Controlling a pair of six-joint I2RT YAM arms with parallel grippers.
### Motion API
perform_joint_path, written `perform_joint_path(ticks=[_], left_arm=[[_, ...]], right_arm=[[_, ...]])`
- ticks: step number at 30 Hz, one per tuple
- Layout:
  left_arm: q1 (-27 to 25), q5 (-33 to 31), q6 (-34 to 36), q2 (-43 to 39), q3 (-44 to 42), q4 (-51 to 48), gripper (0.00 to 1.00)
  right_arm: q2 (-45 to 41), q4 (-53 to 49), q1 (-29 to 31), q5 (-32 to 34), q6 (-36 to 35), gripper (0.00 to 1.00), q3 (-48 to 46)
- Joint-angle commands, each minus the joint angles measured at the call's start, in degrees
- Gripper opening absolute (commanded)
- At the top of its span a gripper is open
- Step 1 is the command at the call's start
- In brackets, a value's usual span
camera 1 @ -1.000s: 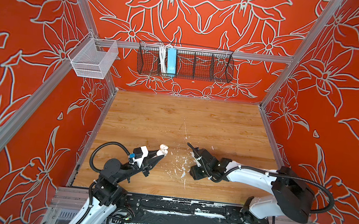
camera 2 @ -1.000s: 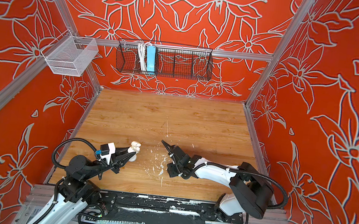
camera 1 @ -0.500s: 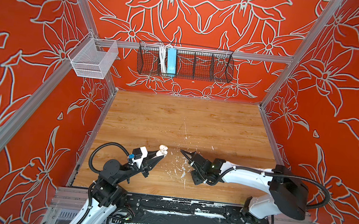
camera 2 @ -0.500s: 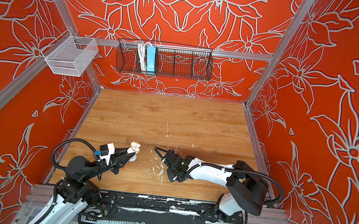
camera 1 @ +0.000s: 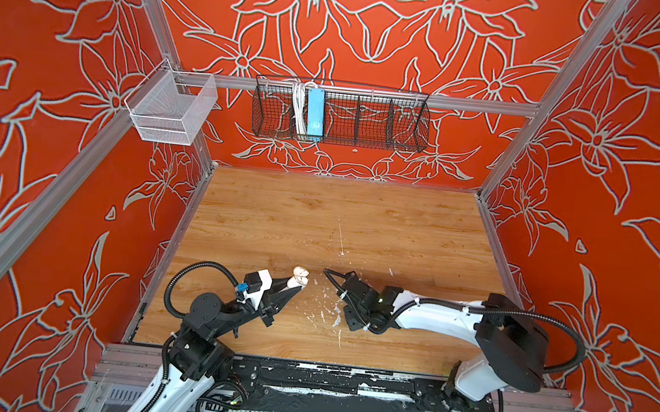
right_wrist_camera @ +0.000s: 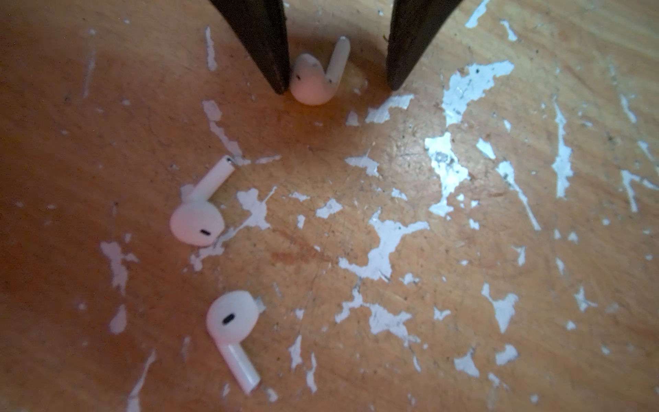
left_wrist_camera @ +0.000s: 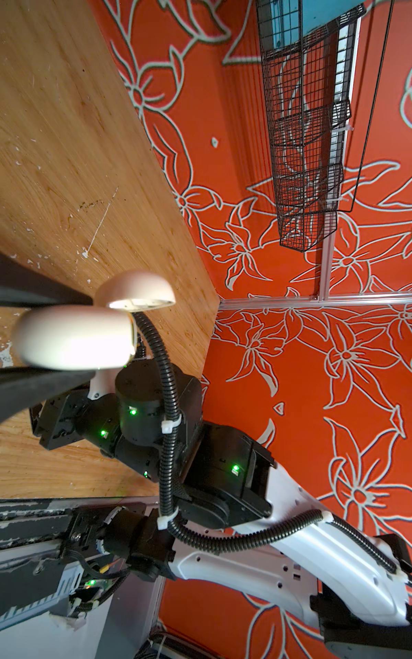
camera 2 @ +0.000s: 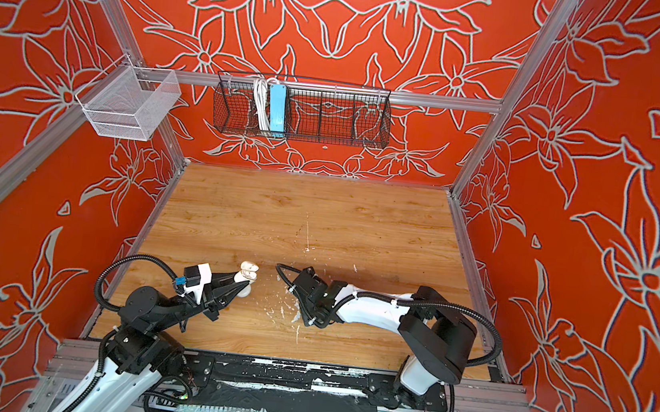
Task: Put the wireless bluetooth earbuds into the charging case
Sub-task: 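Lower the open right gripper toward a white earbud on the table, then close the right gripper on the white earbud and lift it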
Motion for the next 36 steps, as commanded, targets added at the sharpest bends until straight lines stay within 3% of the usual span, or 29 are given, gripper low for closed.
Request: perform_joint_path(ticks=[1, 9, 16, 24, 30, 36], left_arm=[[0.3, 0.2, 0.5, -0.2, 1.2, 0.4, 0.00], [0.2, 0.3, 0.4, -0.1, 1.3, 0.6, 0.00], [0.2, 0.4, 0.3, 0.0, 1.3, 0.6, 0.00], [0.2, 0.5, 0.3, -0.1, 1.3, 0.6, 0.00], [0.3, 0.9, 0.2, 0.2, 1.3, 1.2, 0.00], [0.2, 3.8, 0.2, 3.0, 0.5, 6.1, 0.00]], right_arm=[[1.7, 0.6, 0.1, -1.2, 2.1, 0.45, 0.1], [1.8, -0.4, 0.2, 0.9, 2.3, 0.44, -0.4], [3.7, -0.6, 0.2, 1.5, 2.0, 0.26, -0.4], [2.3, -0.1, 0.2, 1.2, 2.7, 0.17, -1.3], [-3.2, 0.9, 0.6, 1.4, 4.3, 0.13, -2.5], [-16.9, 6.5, 1.4, 5.5, 2.9, 0.11, -2.2]])
